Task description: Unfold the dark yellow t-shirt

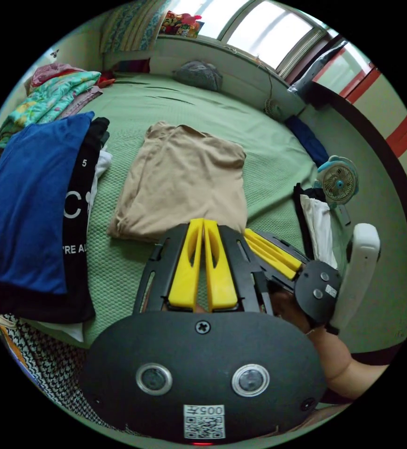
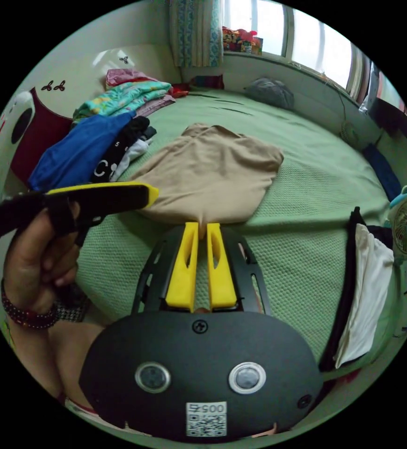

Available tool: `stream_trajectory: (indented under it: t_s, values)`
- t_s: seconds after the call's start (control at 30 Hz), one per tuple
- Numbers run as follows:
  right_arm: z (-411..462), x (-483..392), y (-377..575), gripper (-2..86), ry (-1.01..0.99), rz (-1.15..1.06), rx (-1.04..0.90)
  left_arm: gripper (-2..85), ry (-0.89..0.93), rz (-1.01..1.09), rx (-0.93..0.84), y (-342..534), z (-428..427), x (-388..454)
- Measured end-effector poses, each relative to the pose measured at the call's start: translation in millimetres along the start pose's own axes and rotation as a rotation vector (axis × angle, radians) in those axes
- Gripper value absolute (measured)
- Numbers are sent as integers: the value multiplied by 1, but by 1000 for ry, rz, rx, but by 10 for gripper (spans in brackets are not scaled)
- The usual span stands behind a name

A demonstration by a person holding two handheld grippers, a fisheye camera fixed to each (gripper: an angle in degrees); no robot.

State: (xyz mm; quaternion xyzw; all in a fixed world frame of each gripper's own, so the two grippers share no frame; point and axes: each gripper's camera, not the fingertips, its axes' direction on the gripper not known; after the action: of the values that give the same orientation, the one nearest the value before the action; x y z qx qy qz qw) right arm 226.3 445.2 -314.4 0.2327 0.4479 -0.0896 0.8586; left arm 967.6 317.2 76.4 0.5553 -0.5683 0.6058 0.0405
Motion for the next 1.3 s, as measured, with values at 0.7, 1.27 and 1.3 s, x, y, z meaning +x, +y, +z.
stream_trajectory:
  t_s: [0.7, 1.27, 1.3]
  values:
    - [-34, 38, 23, 74, 178, 33, -194, -7, -61, -26, -14, -3, 11, 0]
    - [-20, -42, 29, 77, -159, -222, -188, -7, -39, -100, 28, -9, 4, -25]
    - [-19, -46, 30, 79, -155, -236, -191, -7, -37, -98, 31, -9, 3, -26]
